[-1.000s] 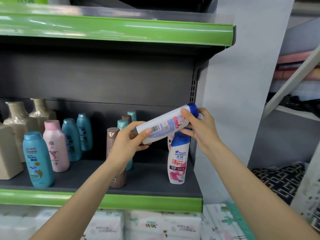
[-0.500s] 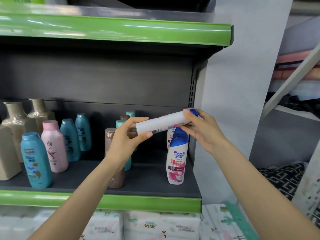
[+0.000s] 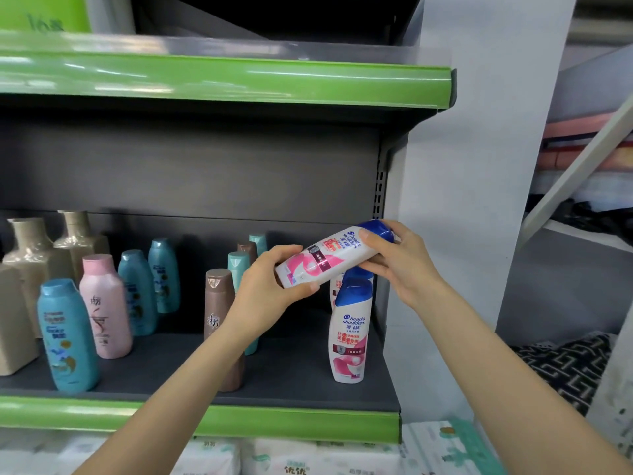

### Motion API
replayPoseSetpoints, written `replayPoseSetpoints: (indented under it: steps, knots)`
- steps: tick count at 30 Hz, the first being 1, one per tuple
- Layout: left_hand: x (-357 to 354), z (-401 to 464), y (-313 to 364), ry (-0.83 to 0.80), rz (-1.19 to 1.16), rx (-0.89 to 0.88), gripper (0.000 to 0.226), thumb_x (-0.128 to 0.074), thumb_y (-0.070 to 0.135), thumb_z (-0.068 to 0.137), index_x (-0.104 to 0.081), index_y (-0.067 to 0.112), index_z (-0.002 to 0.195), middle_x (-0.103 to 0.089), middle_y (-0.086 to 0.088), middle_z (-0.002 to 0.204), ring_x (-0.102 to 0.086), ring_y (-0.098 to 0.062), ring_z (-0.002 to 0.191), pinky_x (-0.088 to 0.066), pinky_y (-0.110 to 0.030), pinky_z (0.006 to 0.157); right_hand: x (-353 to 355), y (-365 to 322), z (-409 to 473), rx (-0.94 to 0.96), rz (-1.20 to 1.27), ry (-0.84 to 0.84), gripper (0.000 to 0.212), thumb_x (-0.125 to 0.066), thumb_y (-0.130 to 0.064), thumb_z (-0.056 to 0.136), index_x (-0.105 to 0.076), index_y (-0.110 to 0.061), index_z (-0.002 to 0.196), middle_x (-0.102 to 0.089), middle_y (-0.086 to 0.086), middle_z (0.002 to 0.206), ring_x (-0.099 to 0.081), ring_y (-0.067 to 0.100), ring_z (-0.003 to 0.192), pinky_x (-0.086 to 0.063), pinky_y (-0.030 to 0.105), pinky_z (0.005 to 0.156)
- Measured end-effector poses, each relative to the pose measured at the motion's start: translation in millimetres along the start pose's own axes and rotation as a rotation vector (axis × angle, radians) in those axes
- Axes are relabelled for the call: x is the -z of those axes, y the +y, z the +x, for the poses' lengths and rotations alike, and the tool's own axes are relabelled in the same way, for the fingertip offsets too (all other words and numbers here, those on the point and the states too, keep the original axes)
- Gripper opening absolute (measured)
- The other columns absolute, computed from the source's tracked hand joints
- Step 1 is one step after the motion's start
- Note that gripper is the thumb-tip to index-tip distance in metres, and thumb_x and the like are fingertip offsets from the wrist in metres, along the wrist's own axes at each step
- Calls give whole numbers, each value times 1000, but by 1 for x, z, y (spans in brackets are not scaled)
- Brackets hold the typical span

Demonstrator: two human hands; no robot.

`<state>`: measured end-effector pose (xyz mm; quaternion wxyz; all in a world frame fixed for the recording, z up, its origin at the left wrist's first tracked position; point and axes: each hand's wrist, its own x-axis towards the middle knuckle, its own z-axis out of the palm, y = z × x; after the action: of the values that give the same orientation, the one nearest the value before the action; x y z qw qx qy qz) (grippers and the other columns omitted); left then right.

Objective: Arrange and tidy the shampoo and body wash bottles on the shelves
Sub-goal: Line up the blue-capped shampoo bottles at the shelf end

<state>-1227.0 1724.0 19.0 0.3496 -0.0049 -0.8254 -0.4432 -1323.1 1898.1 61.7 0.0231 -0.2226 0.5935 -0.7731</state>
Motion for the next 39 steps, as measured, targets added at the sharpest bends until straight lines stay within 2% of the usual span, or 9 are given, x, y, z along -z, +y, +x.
replayPoseSetpoints:
  steps: [4, 8, 15, 17, 20, 22, 27, 32, 39]
  knots:
    - [-5, 14, 3, -22, 63, -19, 70, -78, 24, 73, -43, 23, 134, -54, 8, 115, -57, -8, 99, -49, -23, 85, 0, -6, 10, 22, 45, -29, 40, -63, -5, 88, -52, -11, 126, -63, 14, 116, -68, 18, 90, -59, 26, 62]
    - [-11, 39, 10, -65, 6, 41, 59, -69, 28, 82, -42, 21, 135, -57, 8, 103, -57, -5, 89, -48, -17, 73, -7, -4, 18, 102, 13, -119, 40, -60, 2, 88, -56, -15, 123, -61, 16, 119, -67, 20, 94, -58, 26, 64]
    - [-26, 78, 16, -143, 0, -16, 54, -72, 20, 80, -49, 14, 129, -62, -3, 112, -62, -21, 103, -53, -34, 86, -10, 8, 36, 256, -317, -275, 45, -65, -5, 86, -60, -39, 115, -65, 5, 117, -65, 23, 103, -56, 39, 87]
    - [-33, 82, 12, -121, 93, -29, 51, -72, 21, 81, -51, 10, 126, -62, -5, 112, -60, -22, 103, -50, -33, 87, -6, 14, 42, 290, -405, -240, 45, -66, -9, 86, -59, -40, 118, -66, -1, 115, -65, 18, 102, -54, 32, 89]
    - [-44, 89, 5, -50, 144, 13, 48, -70, 21, 82, -49, 7, 124, -61, -8, 116, -58, -20, 100, -45, -25, 82, 9, 18, 50, 288, -519, -164, 37, -62, -16, 90, -58, -28, 124, -66, -1, 110, -63, 12, 98, -48, 9, 79]
    - [-49, 96, 0, -2, 121, 69, 49, -70, 19, 83, -48, 6, 124, -61, -9, 119, -58, -20, 103, -44, -23, 81, 21, 21, 56, 253, -656, -135, 29, -62, -19, 91, -62, -20, 120, -66, 1, 111, -60, 10, 97, -43, 4, 74]
    - [-60, 103, -20, 11, 176, 97, 50, -73, 16, 79, -51, 5, 122, -62, -9, 118, -58, -20, 103, -40, -22, 81, 40, 36, 63, 12, -763, -236, 33, -69, -24, 85, -63, -15, 117, -66, 5, 111, -61, 18, 107, -47, 30, 95]
    - [-72, 102, -46, -47, 118, 158, 46, -77, 16, 76, -57, 7, 116, -65, -7, 112, -57, -15, 92, -42, -22, 78, 40, 49, 62, -58, -677, -302, 20, -71, -14, 84, -65, -27, 97, -69, 3, 104, -65, 19, 97, -56, 34, 83]
    - [-85, 104, -64, -199, -8, 148, 36, -71, 11, 80, -56, 12, 113, -63, -2, 106, -61, -17, 95, -49, -27, 79, 38, 58, 63, -57, -579, -284, 24, -70, -13, 84, -64, -23, 106, -66, -3, 101, -65, 18, 99, -57, 36, 82]
